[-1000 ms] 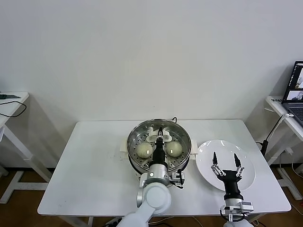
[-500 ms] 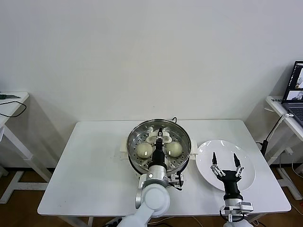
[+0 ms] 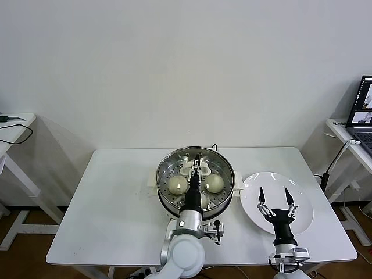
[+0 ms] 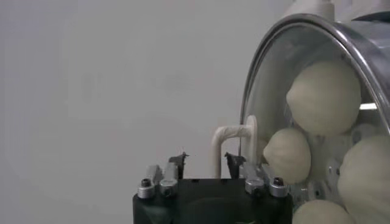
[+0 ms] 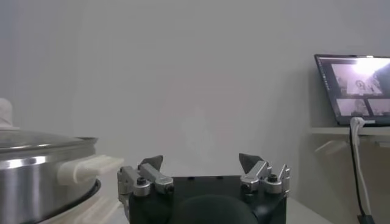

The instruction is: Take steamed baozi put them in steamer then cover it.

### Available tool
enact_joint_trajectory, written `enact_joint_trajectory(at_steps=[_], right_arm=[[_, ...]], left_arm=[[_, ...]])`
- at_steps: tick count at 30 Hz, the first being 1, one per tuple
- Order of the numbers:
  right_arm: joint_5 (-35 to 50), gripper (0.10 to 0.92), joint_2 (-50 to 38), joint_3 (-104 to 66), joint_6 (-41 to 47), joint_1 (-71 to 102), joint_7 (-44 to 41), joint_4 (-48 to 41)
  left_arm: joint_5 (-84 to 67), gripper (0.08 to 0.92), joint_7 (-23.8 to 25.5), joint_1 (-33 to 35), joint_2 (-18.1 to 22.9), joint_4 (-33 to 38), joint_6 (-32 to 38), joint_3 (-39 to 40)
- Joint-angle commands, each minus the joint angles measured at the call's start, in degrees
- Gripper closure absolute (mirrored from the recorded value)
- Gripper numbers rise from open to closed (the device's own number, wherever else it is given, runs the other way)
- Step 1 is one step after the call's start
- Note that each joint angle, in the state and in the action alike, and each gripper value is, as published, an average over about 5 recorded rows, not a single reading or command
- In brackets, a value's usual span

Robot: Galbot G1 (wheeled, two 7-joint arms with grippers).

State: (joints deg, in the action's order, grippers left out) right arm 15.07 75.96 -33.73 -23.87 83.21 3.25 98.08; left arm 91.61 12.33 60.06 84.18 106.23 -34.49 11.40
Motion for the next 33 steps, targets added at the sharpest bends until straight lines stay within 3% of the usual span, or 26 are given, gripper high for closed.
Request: enact_joint_trajectory(at_steps=[1,5,9,13,16,23,33], right_arm=[[0.16,0.203,-0.54,0.16,0.02,0.00,-0.05,-0.21],[0.30,0.203,-1.04,0.37,0.02,-0.14,-0.14,-0.40],[0.33,0.203,-1.24,0.64,0.27,-0.39,-0.19,-0.27],[0.73,0.203,-1.51,0.57,1.97,-0.27,-0.25,1.04],[1.07,0.203,-1.81,0.28,4.51,0.12,-0.57,3.05],[1.68,0.203,-2.30,-0.24,8.39,0.12,-0.86,6.01],[2.62,0.203,-2.05,-0.17,9.78,0.55,-1.01,8.34]], left_arm=[[-3.31,0.289,-2.17,5.82,-7.05,11.65,-0.22,-2.01],[-7.21,0.196,-5.12,10.50,-7.88,19.03,1.54,-7.92],[-18.17,0.178,-10.54,17.25,-7.93,26.48,5.24,-16.04],[-39.83,0.177,-19.21,24.53,-8.33,30.11,11.44,-25.21],[-59.40,0.177,-21.93,28.70,-7.43,30.64,17.91,-32.41],[-74.91,0.177,-17.18,32.16,-2.86,24.14,33.01,-45.79],[-78.40,0.177,-15.01,34.02,-1.09,21.37,36.22,-45.90]])
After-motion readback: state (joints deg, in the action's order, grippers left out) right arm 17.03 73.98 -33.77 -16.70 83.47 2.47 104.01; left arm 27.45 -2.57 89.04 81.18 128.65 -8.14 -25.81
